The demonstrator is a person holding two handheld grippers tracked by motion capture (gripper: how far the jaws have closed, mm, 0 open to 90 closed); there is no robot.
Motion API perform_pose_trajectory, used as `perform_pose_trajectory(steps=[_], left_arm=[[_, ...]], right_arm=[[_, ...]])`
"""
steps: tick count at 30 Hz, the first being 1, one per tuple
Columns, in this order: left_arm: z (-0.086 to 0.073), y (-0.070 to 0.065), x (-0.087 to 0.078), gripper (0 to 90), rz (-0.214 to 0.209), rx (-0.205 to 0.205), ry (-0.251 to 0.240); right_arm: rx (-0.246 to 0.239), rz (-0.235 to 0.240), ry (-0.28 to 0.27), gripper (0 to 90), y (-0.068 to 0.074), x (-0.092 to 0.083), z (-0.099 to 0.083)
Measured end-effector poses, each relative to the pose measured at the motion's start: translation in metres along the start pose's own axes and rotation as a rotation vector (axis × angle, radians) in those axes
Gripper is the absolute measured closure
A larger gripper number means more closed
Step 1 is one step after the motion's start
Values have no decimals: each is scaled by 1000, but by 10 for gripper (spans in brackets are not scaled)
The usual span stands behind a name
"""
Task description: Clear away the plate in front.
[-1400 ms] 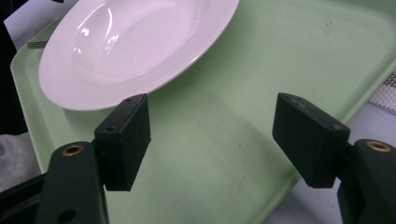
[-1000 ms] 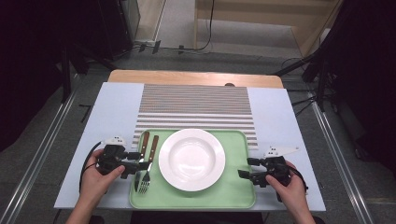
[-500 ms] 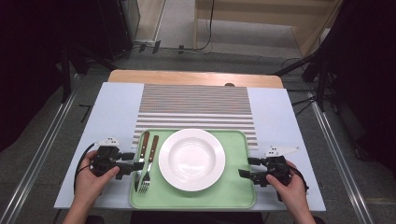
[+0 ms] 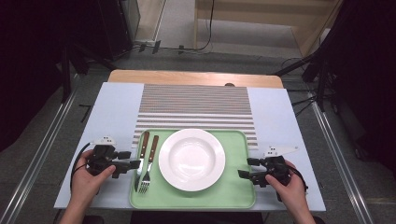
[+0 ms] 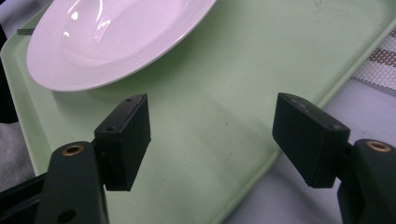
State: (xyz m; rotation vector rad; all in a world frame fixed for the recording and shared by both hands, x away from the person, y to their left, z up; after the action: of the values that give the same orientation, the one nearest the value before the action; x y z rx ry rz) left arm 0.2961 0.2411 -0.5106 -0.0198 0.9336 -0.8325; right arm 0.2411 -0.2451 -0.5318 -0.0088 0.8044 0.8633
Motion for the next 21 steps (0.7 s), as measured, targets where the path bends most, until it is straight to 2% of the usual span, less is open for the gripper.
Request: perform_pose_trajectory(steps=[13, 21], left_arm=[[-1, 5, -1, 309, 18, -10, 1], [-1, 5, -1, 308, 15, -11, 3]], right_arm=[[-5, 0, 6, 271, -1, 1, 0], [-3, 1, 9, 271, -1, 1, -1]])
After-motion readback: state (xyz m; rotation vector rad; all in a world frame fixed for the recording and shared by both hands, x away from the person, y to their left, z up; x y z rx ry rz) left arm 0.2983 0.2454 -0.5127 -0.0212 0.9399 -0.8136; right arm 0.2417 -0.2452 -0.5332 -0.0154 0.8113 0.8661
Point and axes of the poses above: each handheld gripper's, and its own axes: x roughly forward along the jaws, z roughly out of its top, y roughly to its left, the point moved 3 cm from there along x, roughly forward along the jaws, and after that the axes turned 3 degrees about -x, right-handed, at the moved point
